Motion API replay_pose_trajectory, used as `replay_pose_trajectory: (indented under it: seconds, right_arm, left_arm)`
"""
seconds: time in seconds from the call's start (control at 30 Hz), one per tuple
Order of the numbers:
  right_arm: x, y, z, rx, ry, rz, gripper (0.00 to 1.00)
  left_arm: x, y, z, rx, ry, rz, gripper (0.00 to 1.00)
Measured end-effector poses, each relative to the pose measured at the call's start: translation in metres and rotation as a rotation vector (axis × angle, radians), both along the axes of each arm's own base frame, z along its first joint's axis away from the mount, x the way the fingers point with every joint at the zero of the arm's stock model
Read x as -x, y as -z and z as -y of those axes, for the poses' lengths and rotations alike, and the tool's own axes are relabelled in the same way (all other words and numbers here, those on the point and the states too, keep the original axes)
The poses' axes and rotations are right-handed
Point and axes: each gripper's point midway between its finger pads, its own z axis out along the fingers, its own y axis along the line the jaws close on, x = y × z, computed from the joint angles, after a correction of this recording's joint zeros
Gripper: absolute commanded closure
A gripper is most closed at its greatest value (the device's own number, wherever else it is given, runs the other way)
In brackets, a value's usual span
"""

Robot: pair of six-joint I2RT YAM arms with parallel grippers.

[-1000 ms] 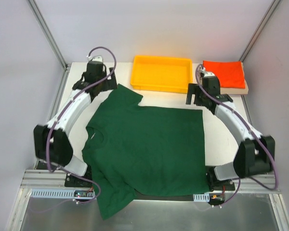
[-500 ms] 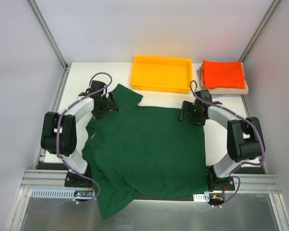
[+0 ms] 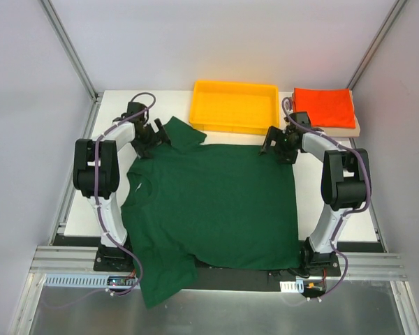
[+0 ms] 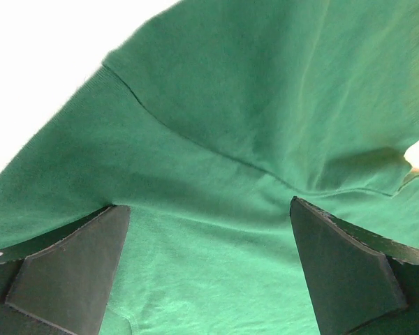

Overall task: Fold and stack the t-shirts
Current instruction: Flatten out the tshirt

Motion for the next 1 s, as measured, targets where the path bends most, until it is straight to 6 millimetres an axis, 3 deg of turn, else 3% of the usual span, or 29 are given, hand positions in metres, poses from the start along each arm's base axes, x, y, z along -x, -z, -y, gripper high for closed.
replay_pose_trajectory:
  seconds: [0.23, 0.5, 0.83, 1.0]
  right_arm:
    - [-0.023, -0.001, 0.006, -0.017, 0.014, -0.015, 0.04]
    - [-0.049, -0.002, 0.01, -0.015, 0.023, -0.008, 0.04]
    - [-0.102, -0.006, 0.02, -0.005, 0.028, 0.055, 0.04]
    - [-0.111, -0.008, 0.028, 0.024, 0.024, 0.081, 0.04]
  left_arm:
    - [-0.035, -0.004, 0.002, 0.044, 0.004, 0.024, 0.01]
    - [-0.057, -0.007, 0.001, 0.068, 0.008, 0.042, 0.01]
    - [-0.095, -0.013, 0.007, 0.109, 0.027, 0.092, 0.01]
    - [-0.103, -0.017, 0.011, 0.124, 0.05, 0.112, 0.01]
